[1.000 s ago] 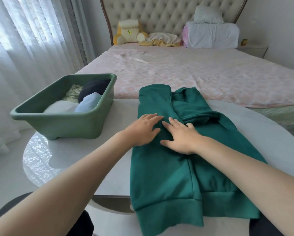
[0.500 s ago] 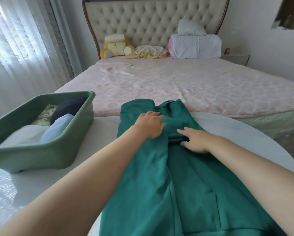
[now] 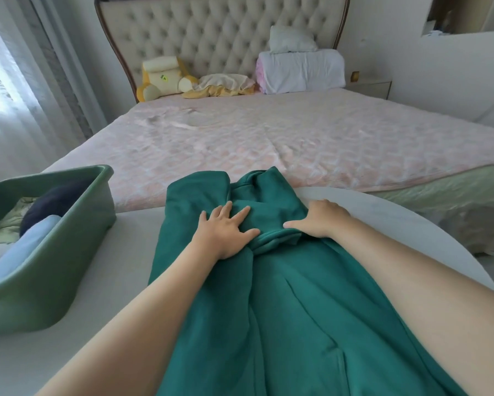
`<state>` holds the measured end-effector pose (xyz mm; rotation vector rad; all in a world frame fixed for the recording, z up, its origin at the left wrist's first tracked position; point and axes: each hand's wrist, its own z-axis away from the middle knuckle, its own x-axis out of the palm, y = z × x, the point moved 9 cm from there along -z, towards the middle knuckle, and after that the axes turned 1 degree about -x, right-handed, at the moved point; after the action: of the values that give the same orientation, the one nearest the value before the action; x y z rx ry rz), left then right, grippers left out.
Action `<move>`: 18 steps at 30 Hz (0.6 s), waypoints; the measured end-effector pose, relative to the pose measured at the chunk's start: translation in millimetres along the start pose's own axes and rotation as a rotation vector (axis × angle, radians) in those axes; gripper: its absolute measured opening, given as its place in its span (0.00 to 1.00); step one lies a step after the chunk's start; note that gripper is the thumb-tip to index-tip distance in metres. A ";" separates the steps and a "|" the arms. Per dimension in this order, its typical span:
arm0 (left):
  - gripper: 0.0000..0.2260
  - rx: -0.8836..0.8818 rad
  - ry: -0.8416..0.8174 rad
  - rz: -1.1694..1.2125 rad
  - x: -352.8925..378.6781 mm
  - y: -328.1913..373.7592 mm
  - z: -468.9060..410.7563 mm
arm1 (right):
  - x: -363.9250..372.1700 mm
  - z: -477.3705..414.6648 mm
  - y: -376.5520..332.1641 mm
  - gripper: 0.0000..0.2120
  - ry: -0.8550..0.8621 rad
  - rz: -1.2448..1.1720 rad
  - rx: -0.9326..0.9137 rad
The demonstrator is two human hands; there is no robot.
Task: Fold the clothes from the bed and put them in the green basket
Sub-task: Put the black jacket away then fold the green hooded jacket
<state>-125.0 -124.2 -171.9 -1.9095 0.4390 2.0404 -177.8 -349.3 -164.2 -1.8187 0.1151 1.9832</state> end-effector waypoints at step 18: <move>0.21 -0.205 0.109 1.294 -73.4 -73.9 45.5 | -71.6 66.3 -177.0 0.04 0.078 -0.483 -0.342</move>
<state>-130.0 -39.3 -96.5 -2.0552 1.9531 2.6977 -170.6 -186.0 -45.4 -1.8966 -0.6179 1.6570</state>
